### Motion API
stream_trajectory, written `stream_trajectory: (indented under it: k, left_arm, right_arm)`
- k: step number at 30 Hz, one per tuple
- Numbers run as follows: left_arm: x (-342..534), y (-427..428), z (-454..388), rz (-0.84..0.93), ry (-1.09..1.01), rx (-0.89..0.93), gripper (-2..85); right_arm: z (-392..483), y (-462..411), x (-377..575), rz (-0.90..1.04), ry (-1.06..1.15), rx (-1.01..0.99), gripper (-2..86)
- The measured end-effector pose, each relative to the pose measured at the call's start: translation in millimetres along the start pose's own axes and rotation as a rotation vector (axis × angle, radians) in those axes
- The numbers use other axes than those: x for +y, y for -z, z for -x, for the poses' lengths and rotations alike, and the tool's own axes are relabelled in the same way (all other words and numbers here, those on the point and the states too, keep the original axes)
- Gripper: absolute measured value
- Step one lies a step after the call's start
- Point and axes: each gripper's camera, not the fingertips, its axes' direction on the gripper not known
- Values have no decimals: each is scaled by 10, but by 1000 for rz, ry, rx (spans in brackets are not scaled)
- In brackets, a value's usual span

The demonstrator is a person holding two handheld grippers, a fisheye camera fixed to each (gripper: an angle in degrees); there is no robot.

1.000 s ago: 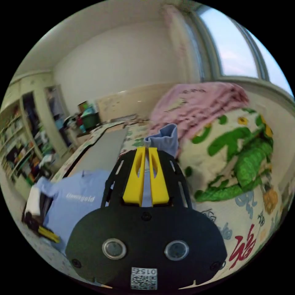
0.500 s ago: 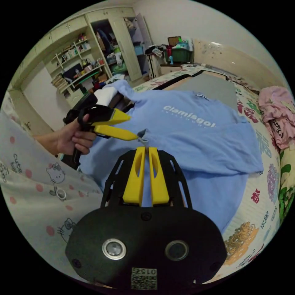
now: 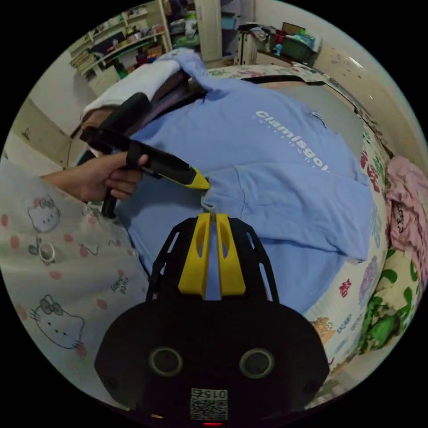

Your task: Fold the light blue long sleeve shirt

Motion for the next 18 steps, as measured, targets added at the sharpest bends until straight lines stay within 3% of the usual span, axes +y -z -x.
stream_trajectory:
  k: [2,6,9,18]
  left_arm:
    - [41,-171,70,58,-12,-57,1]
    - [141,-389,-14,66,-240,-123,-8]
    - [112,-482,152,77,-190,-53,-9]
    - [92,-700,283,92,-185,-27,-9]
  right_arm:
    - [144,-349,73,86,67,75,15]
    - [608,-917,308,145,321,316,19]
    - [834,-1278,494,184,443,452,21]
    - [722,-1641,671,228,348,418,17]
